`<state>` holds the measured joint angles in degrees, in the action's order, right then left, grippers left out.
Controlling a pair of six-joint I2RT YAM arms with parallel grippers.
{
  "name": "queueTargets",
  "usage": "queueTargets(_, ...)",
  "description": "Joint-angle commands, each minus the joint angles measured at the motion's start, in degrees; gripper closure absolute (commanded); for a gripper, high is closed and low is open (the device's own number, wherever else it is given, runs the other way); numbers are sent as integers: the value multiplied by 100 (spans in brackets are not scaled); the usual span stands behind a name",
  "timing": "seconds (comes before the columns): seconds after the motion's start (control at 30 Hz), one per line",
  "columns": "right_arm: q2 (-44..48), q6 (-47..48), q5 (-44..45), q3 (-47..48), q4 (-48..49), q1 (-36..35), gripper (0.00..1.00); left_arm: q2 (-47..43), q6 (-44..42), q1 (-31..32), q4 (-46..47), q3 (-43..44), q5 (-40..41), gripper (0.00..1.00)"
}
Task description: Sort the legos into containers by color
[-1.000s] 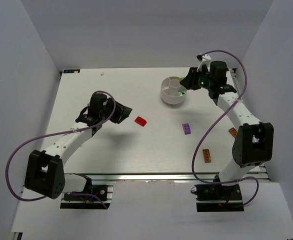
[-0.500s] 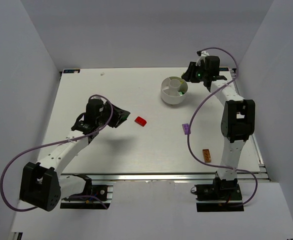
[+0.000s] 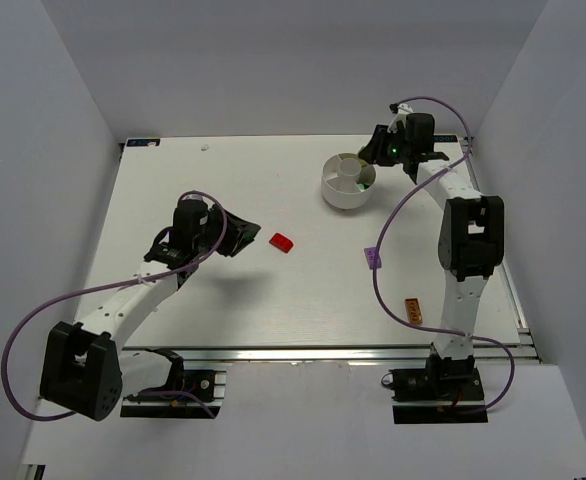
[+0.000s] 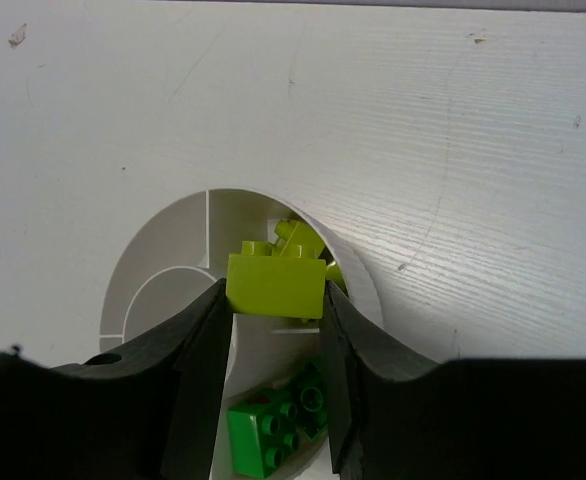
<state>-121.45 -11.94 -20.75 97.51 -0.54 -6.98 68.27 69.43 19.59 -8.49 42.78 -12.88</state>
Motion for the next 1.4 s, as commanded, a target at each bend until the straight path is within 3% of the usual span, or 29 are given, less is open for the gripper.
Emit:
queueTargets(0.0,-177,-80,-122,303,326,-5,88,11,-61,-26,146,90,-47,100)
queueTargets(0.2,-327,-80,-140,400,352,-14,74,46,-105,-26,85,195,-39,100)
queueTargets(0.4,-336,-54,-104,400,335,-14,43,55,-61,-26,172,178,-65,100)
queueTargets(0.57,-266,17,-95,382,317,-14,30,151,-113,-17,313,248,-188,100)
queueTargets(0.8,217,368,-95,181,317,100,30,362,-324,158,848,458,-478,100)
queueTargets(0.87,612,579,-621,-109,483,276,31,450,-509,316,1095,581,-645,100)
queueTargets(1.1,1983,1669,-4425,-1409,775,470,37,845,-1606,730,2227,529,-1707,100)
queueTargets(1.13,2211,1686,-4559,-1506,600,296,44,863,-2173,782,2246,503,-1761,100)
queueTargets(1.23,2722,1714,-4194,-1919,-340,-248,48,619,-3500,1107,2247,266,-1630,100)
queueTargets(1.37,3250,731,-3638,-2526,-597,-979,42,232,-4954,1598,1905,63,-981,100)
